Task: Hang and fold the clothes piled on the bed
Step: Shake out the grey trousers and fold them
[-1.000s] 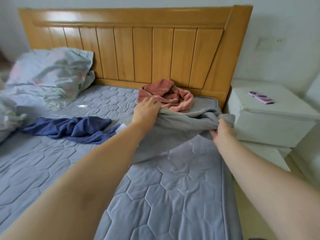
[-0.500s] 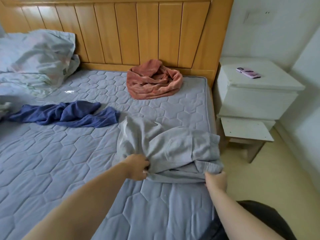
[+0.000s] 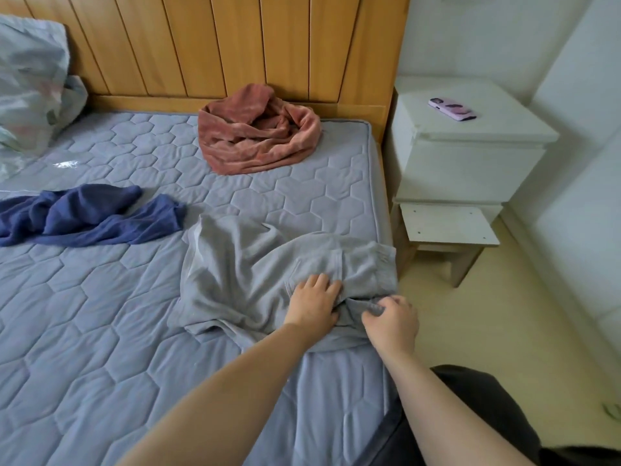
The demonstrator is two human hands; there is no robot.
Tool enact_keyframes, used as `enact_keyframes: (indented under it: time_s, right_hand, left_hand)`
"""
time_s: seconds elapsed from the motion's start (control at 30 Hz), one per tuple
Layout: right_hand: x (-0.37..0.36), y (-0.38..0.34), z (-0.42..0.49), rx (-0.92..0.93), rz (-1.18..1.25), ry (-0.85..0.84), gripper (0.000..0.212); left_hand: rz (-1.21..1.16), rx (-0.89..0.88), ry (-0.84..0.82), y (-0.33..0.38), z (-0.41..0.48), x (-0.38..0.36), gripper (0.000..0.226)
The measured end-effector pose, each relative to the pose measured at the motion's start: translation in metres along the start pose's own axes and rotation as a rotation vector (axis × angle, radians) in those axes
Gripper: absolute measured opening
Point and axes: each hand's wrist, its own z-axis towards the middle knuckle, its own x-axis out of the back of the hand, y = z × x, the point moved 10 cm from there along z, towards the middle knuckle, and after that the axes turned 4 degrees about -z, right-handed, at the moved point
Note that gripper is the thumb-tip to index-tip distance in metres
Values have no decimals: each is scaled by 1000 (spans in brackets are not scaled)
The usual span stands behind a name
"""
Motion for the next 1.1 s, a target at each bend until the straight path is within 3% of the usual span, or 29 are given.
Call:
enact_keyframes:
  time_s: [0.1, 0.2, 0.27, 0.33, 0.43, 0.5, 0.57, 0.63, 0.73, 0.8, 0.9, 0.97, 1.03, 1.1]
  right_hand:
    - [4, 12, 4, -80, 102, -1, 19]
    - [4, 53, 3, -403, 198, -53, 12]
    - [-1, 64, -1, -483, 196, -120, 14]
    - [0, 52, -1, -384, 89, -146, 16]
    - [4, 11, 3, -57, 93, -44, 27]
    - [9, -18, 1, 140, 113, 46, 19]
    - [8, -33, -2, 212, 94, 43, 22]
    - [9, -27, 1, 184, 70, 46, 31]
    - [2, 29, 9, -260, 191, 4, 34]
    - [-5, 45, 8, -381, 170, -82, 30]
    - [0, 19, 9, -185, -125, -112, 20]
    - [0, -7, 12, 1, -215, -77, 37]
    - [-1, -30, 16, 146, -157, -37, 59]
    - [5, -47, 28, 208, -28, 5, 56]
  left_hand:
    - [-137, 3, 42, 11, 15, 2, 20]
    - [-431, 251, 118, -11, 25, 19, 11]
    - [-630, 404, 212, -33, 29, 30, 13]
    - [-701, 423, 235, -42, 36, 38, 26]
    - [-721, 398, 253, -48, 40, 55, 43]
    - [-702, 381, 271, -51, 40, 65, 47]
    - [-698, 380, 310, -54, 40, 77, 49]
    - [-710, 395, 373, -59, 42, 94, 50]
    - [-713, 430, 461, -70, 49, 119, 50]
    - [-697, 441, 493, -75, 55, 131, 50]
    - [-648, 457, 501, -82, 63, 138, 49]
    - [-598, 461, 468, -85, 69, 136, 48]
    - [-556, 419, 409, -83, 75, 131, 48]
    - [-543, 348, 362, -77, 79, 125, 49]
